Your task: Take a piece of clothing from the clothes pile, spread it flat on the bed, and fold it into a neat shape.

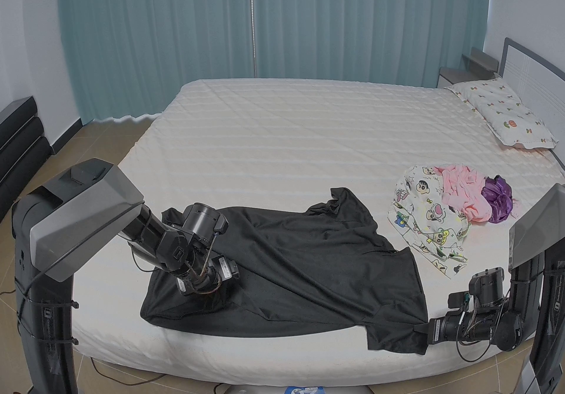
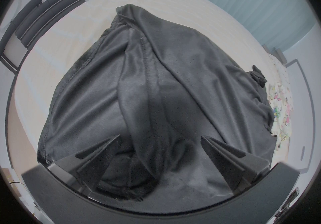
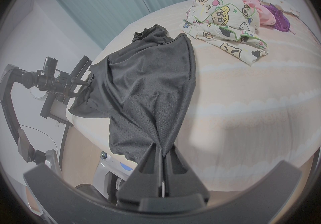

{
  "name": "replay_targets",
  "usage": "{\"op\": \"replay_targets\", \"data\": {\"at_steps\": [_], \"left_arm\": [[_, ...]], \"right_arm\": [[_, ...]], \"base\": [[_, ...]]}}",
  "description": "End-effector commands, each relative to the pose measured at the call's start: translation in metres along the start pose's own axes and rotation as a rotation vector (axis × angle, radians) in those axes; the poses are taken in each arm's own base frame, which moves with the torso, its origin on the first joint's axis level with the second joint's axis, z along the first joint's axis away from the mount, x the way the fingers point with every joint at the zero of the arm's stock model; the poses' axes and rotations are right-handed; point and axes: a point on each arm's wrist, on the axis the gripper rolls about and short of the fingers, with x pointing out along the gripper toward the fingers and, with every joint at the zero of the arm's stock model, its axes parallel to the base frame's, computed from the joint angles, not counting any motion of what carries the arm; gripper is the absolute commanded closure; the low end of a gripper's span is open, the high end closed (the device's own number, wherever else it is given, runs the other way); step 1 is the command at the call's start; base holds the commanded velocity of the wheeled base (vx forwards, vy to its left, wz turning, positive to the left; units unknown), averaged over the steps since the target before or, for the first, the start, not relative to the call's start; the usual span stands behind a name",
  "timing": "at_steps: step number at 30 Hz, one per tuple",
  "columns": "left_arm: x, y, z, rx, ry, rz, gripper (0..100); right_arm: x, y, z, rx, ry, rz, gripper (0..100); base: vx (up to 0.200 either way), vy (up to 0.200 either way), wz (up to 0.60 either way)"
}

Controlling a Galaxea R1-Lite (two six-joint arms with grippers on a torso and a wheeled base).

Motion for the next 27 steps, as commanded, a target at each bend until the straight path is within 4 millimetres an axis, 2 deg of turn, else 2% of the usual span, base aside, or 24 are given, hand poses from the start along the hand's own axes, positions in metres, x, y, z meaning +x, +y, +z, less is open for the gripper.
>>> {"op": "replay_targets", "data": {"at_steps": [1,6,8,14,21,27], "left_arm": [[0.01,0.003,-0.005,0.005,0.024,0.025,100],[0.004,0.008,-0.002,-0.014,0.022,0.031,100],[-0.004,0.013,0.001,-0.028,0.016,0.033,100],[-0.037,0.042,0.011,-0.088,-0.007,0.039,100],[-0.069,0.076,0.002,-0.133,0.024,0.034,100],[-0.09,0.096,0.001,-0.137,0.021,0.009,100]], "right_arm": [[0.001,0.0,0.0,0.0,0.002,0.001,100],[0.0,0.0,0.0,0.001,0.002,0.0,100],[0.0,0.0,0.0,0.003,0.002,0.0,100],[0.0,0.0,0.0,0.001,0.002,0.0,100],[-0.001,0.0,0.0,0.003,0.001,-0.001,100],[-0.001,-0.001,0.0,0.007,-0.002,-0.003,100]], "base": [[0.0,0.0,0.0],[0.0,0.0,0.0],[0.0,0.0,0.0],[0.0,0.0,0.0],[0.0,0.0,0.0],[0.0,0.0,0.0]]}}
